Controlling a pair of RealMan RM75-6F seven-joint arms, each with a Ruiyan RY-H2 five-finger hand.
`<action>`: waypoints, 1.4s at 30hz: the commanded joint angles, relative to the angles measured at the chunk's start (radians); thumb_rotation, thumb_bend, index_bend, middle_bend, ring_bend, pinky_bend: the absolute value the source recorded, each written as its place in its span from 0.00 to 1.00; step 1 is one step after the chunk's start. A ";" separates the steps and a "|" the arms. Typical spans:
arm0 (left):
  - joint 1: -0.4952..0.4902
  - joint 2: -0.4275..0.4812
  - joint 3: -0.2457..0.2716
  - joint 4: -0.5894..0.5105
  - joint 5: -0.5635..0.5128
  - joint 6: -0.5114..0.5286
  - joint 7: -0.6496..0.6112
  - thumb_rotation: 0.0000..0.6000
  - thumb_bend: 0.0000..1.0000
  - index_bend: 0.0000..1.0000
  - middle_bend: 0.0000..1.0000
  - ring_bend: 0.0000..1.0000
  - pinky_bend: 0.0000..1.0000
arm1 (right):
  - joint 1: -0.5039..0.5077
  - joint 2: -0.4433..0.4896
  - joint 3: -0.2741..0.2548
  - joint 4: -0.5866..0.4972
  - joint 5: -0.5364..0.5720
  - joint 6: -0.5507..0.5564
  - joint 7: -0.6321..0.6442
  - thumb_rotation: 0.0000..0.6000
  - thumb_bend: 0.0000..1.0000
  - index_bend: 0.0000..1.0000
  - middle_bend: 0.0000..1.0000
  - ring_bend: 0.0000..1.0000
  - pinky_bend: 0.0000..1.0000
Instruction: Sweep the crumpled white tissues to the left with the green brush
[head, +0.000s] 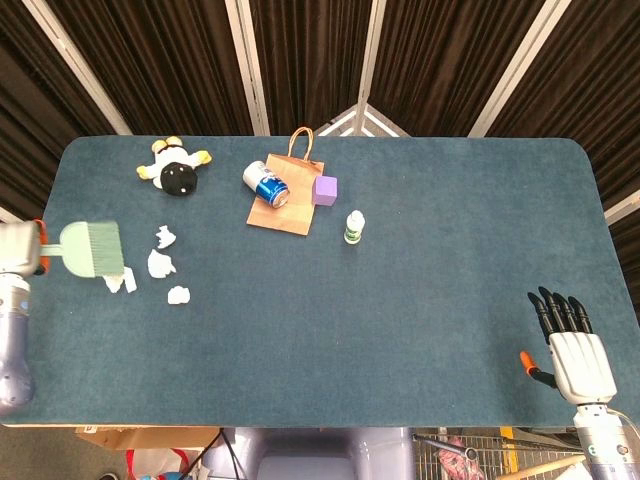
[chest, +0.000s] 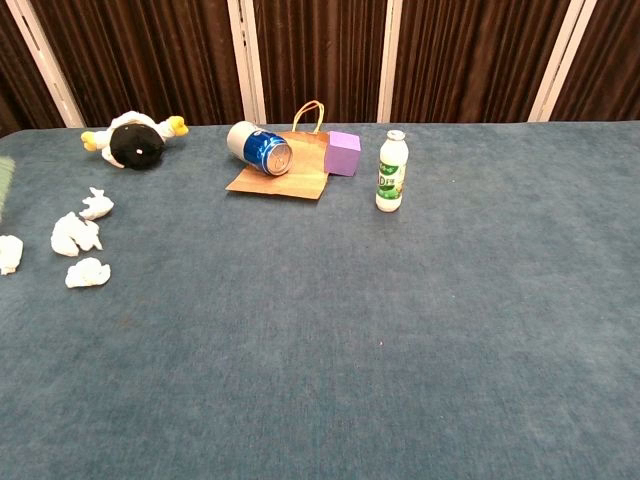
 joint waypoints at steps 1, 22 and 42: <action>0.021 0.046 -0.048 -0.038 0.053 0.010 -0.098 1.00 0.71 0.80 1.00 1.00 1.00 | 0.001 -0.002 -0.001 0.000 -0.003 -0.001 -0.004 1.00 0.32 0.00 0.00 0.00 0.00; 0.003 -0.051 0.074 -0.276 0.360 -0.007 0.004 1.00 0.71 0.80 1.00 1.00 1.00 | -0.001 0.003 0.002 0.004 0.003 0.000 0.002 1.00 0.32 0.00 0.00 0.00 0.00; 0.050 -0.009 0.009 -0.015 0.214 -0.005 -0.077 1.00 0.71 0.80 1.00 1.00 1.00 | -0.002 0.002 0.002 -0.001 0.007 -0.002 -0.005 1.00 0.32 0.00 0.00 0.00 0.00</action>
